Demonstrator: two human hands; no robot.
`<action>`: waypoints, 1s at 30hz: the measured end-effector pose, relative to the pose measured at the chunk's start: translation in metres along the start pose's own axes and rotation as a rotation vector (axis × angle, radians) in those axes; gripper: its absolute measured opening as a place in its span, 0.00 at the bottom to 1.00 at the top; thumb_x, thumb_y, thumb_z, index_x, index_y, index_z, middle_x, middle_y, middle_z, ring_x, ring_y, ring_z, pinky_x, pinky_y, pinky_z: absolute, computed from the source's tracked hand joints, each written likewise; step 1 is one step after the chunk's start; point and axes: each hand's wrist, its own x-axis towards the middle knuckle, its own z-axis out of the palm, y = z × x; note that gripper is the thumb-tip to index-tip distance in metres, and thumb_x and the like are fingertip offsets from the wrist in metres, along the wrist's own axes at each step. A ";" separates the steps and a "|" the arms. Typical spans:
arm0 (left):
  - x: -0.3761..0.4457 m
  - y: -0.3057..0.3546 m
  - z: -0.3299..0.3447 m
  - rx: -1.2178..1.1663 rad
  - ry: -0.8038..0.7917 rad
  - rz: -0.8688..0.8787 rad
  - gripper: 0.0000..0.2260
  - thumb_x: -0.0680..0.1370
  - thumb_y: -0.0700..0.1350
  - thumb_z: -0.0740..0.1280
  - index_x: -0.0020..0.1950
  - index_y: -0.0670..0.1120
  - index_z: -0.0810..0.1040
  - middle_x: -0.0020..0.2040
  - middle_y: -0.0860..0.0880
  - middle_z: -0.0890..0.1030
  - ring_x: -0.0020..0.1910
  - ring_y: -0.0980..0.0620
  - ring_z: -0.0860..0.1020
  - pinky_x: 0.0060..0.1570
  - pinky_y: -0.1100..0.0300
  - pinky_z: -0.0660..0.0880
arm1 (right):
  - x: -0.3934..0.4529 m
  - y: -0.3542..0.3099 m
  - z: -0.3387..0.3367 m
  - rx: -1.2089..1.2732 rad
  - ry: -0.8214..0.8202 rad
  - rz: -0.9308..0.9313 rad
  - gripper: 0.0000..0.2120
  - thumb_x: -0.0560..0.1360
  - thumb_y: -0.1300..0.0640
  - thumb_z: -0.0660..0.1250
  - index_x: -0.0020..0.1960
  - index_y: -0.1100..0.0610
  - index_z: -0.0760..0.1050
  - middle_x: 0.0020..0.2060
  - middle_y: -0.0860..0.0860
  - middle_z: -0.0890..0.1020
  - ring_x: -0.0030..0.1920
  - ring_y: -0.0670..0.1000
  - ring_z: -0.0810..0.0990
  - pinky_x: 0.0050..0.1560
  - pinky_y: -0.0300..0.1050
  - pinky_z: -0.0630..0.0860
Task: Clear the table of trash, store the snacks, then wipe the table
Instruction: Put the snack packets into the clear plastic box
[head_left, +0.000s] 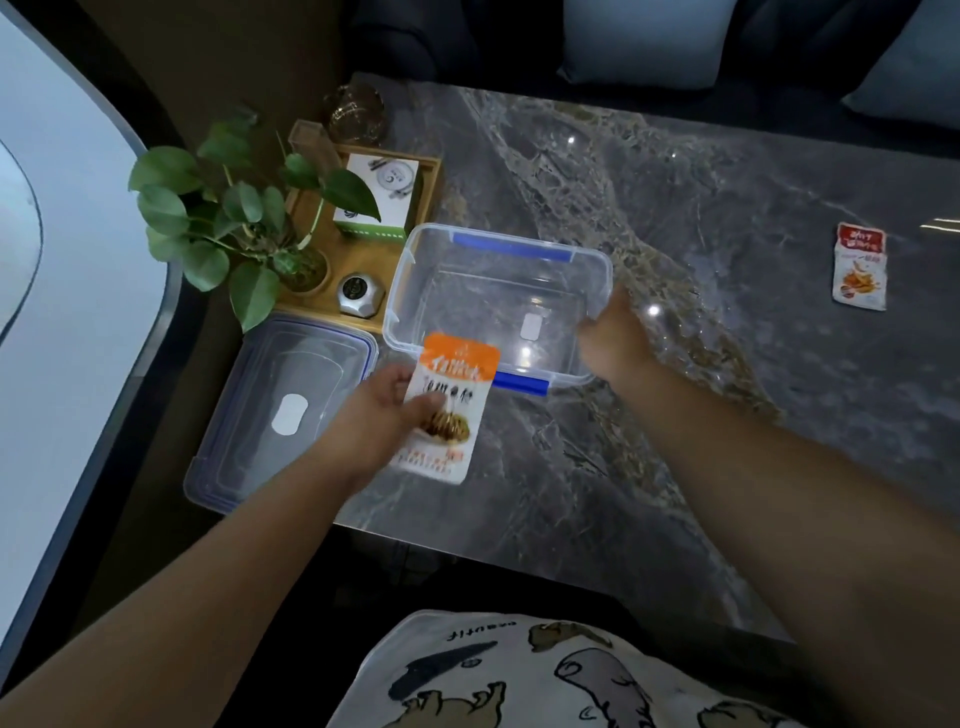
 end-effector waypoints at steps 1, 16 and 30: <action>0.011 0.013 0.002 -0.010 0.023 0.016 0.07 0.76 0.44 0.70 0.52 0.48 0.76 0.46 0.49 0.85 0.41 0.48 0.85 0.35 0.54 0.80 | 0.000 0.001 0.001 0.000 0.010 -0.005 0.34 0.77 0.56 0.61 0.77 0.55 0.48 0.68 0.60 0.72 0.63 0.62 0.75 0.62 0.57 0.74; 0.173 0.040 0.040 0.880 0.299 0.027 0.28 0.76 0.43 0.68 0.72 0.41 0.61 0.64 0.40 0.73 0.62 0.41 0.74 0.55 0.51 0.73 | 0.009 0.013 0.010 0.011 0.112 -0.012 0.31 0.77 0.52 0.64 0.75 0.48 0.53 0.57 0.54 0.80 0.46 0.55 0.81 0.46 0.52 0.80; 0.172 0.038 0.042 1.546 -0.270 0.394 0.37 0.75 0.52 0.70 0.78 0.48 0.54 0.79 0.48 0.51 0.77 0.44 0.50 0.70 0.45 0.60 | 0.001 0.007 0.010 0.090 0.120 0.026 0.26 0.77 0.55 0.60 0.73 0.48 0.57 0.60 0.55 0.78 0.54 0.59 0.80 0.54 0.57 0.78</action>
